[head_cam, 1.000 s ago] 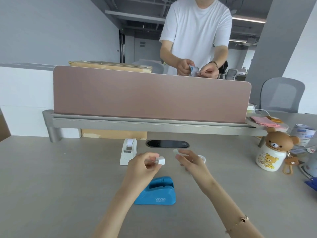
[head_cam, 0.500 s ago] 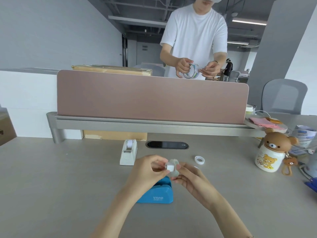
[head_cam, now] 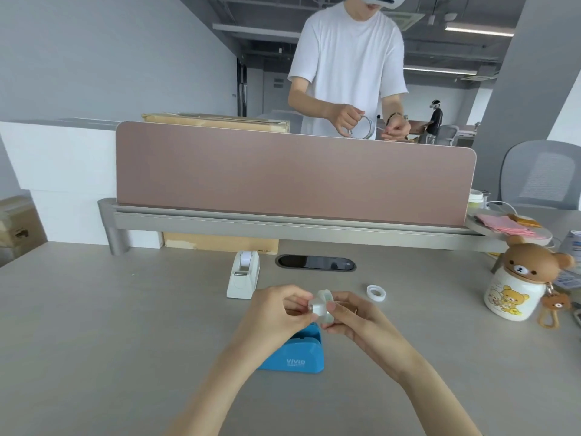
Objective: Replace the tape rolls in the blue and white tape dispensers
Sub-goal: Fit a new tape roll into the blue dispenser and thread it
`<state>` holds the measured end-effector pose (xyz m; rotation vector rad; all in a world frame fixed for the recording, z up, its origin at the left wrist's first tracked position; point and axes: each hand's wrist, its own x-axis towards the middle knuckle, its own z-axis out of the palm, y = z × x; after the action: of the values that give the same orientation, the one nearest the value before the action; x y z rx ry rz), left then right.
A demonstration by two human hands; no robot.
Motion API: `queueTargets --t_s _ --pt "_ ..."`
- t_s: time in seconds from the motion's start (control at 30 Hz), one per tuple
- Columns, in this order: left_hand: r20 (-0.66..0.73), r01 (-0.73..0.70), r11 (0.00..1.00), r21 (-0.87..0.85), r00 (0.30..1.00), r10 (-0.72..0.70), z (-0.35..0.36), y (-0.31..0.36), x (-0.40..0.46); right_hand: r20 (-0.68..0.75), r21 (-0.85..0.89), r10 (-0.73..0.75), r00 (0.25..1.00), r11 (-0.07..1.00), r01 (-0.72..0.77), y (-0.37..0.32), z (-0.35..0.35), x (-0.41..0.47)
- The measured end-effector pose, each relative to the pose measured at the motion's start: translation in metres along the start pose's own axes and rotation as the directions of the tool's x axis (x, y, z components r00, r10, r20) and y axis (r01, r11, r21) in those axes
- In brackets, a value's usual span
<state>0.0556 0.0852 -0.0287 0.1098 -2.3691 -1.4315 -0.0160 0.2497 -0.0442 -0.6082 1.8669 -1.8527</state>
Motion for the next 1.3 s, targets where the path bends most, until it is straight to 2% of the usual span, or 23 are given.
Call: queueTargets --t_s 0.4,0.53,0.73,1.07,1.3 --pt "0.029 0.016 1.000 0.021 0.999 -0.017 0.0042 -0.0034 -0.0015 0.016 -0.114 0.013 1.000 0.993 -0.011 -0.0015 -0.0066 -0.0033" --pt "0.030 0.008 0.999 0.045 1.000 -0.009 0.0054 -0.0033 -0.0009 0.038 -0.221 -0.003 0.999 0.975 0.011 -0.0028 -0.0074 -0.0040" --pt "0.004 0.018 1.000 0.003 1.000 -0.018 0.0024 -0.0017 -0.0022 0.025 -0.110 0.001 1.000 0.994 0.002 -0.0027 -0.0062 -0.0039" --pt "0.049 0.065 0.996 -0.069 0.997 -0.061 0.0038 -0.0026 -0.0033 0.051 -0.204 -0.064 0.997 0.976 0.073 -0.0046 -0.0063 -0.0089" --pt "0.050 0.036 0.994 -0.104 0.998 -0.031 -0.0021 -0.0006 -0.0025 0.069 -0.227 -0.106 0.992 0.967 0.119 -0.0087 -0.0028 -0.0093"
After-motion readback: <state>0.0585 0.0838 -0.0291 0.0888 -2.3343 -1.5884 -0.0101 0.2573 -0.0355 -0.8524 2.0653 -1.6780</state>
